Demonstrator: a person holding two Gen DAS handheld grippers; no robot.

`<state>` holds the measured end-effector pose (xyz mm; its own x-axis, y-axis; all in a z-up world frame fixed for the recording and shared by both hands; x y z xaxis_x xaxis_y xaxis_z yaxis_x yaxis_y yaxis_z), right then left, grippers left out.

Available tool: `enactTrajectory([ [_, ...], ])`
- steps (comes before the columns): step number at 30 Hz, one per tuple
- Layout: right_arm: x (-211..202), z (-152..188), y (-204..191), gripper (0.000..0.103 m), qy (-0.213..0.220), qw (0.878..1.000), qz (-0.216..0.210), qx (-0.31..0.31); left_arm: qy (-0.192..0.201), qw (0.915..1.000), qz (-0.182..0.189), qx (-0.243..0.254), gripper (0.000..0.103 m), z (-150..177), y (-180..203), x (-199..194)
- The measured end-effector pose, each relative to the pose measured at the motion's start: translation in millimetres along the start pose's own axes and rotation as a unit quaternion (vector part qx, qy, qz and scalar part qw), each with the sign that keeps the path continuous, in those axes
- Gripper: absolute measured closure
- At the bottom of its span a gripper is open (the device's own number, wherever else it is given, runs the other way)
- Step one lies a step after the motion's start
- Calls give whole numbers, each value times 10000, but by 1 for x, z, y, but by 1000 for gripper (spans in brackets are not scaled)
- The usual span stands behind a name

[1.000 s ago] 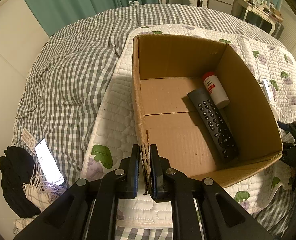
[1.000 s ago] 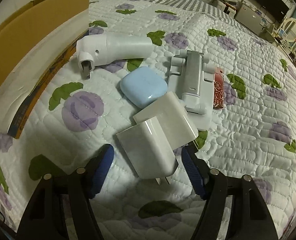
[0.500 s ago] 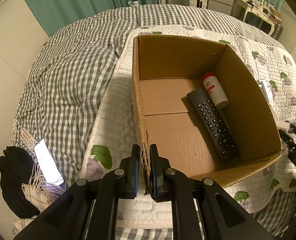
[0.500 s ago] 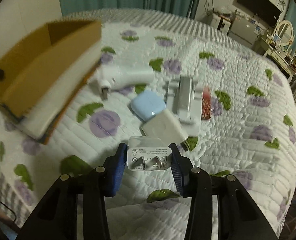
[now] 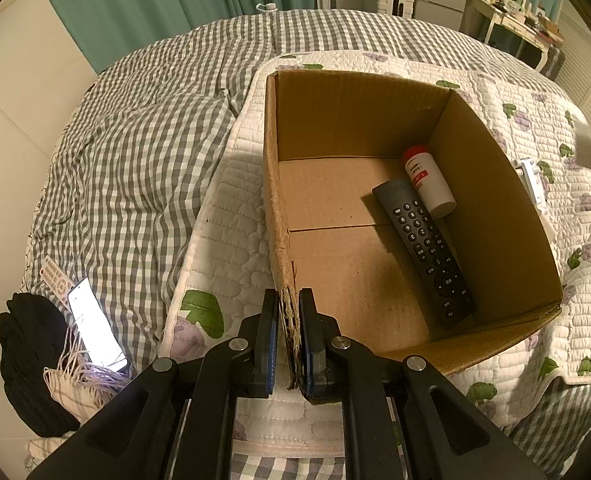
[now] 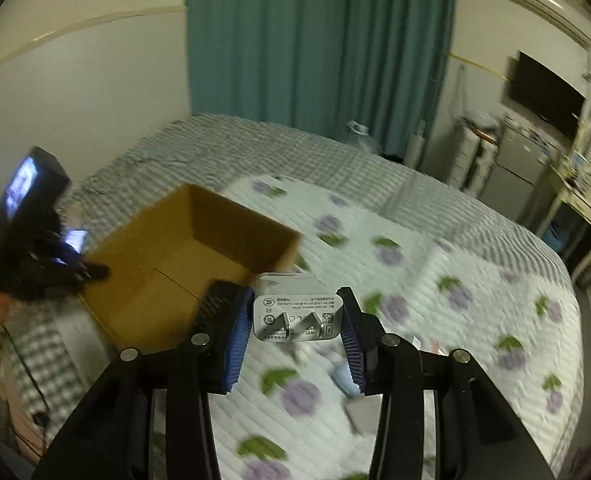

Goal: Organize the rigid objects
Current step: 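Lower the charger into the box and open the right gripper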

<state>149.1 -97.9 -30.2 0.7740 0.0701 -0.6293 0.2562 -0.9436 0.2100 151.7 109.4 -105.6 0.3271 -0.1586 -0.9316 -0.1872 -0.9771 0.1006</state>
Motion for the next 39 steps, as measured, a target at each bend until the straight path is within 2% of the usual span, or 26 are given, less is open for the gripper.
enactTrajectory([
  [5,19,-18,-45,61,-29,9988,-469,-142,-6,10000,12,1,93,-1,0,1],
  [10,48,-20,-88,61,-294,9960,-778,-318,4,10000,17,-4,93,-2,1,1],
  [15,85,-4,-106,61,-763,9915,-988,-366,14,10000,43,7,93,-2,2,2],
  [21,105,16,-118,61,-1058,9888,-931,-487,12,10000,26,24,93,-2,2,2],
  [26,98,10,-108,59,-903,9925,-747,-359,19,10000,39,23,93,-2,1,2],
  [27,94,6,-104,48,-843,9933,-729,-298,22,10000,37,30,93,-2,1,2],
  [28,90,3,-99,30,-791,9942,-695,-216,22,10000,-3,36,93,-2,0,1],
  [29,84,-1,-93,26,-706,9953,-653,-105,27,10000,5,34,93,-2,0,1],
  [32,64,-13,-69,23,-401,9974,-564,182,34,10000,9,19,93,-3,1,1],
  [34,47,-23,-47,18,-161,9985,-386,356,41,10000,2,30,93,-1,1,1],
  [39,9,-35,9,14,295,9975,41,646,51,10000,-7,44,93,-1,2,0],
])
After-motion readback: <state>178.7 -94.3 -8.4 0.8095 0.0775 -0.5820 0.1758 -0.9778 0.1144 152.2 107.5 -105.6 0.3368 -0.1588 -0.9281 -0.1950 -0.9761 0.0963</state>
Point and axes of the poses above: each gripper's, at about its wrist camera, not at the fingertips, and x roughly the way its jaws point, y to its right, z to its underside, the point moved 4 cm from there along x, roughly the way its jaws point, and after that the axes turned 14 degrees about z, right-handed, at the moved point
